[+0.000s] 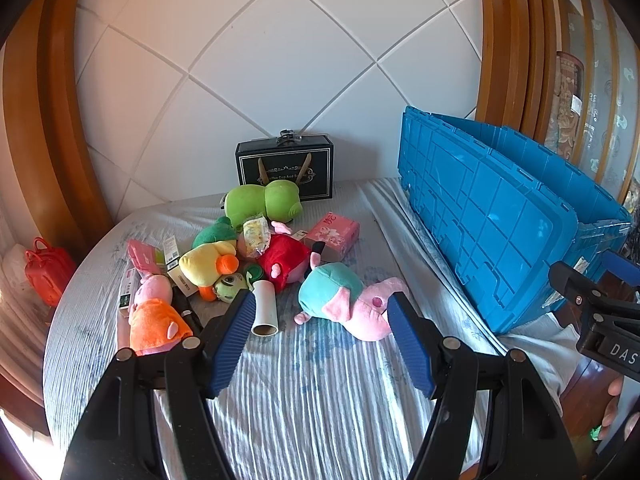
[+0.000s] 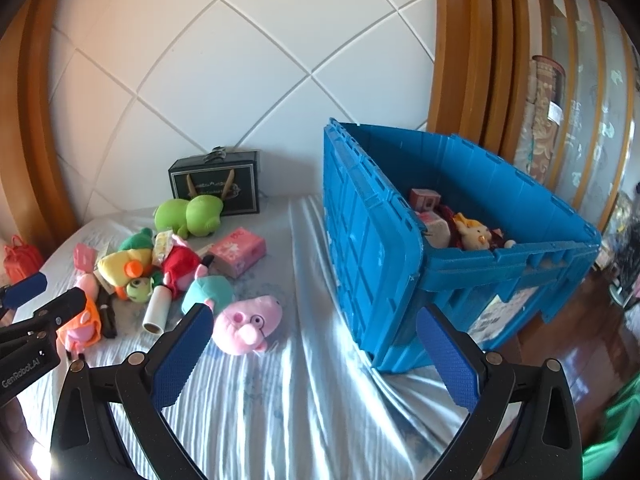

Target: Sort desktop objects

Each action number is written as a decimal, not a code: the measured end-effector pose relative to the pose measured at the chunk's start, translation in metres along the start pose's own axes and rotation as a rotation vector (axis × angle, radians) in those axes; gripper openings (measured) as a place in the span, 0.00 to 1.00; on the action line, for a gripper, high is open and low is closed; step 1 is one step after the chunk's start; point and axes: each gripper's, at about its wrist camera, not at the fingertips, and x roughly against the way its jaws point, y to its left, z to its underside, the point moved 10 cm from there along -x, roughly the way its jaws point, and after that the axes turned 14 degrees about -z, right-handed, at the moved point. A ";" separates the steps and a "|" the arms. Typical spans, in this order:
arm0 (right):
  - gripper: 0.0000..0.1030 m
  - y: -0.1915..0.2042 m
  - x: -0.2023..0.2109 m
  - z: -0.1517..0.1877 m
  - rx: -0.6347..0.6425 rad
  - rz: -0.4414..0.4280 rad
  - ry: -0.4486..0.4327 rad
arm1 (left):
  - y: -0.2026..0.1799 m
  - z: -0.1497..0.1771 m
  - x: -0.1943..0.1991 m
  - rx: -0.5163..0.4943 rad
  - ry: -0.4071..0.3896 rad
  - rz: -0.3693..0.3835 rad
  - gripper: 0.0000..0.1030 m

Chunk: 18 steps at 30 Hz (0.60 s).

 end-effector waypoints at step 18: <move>1.00 -0.007 -0.010 0.001 -0.037 0.028 0.000 | -0.015 0.004 0.000 -0.069 -0.017 0.142 0.65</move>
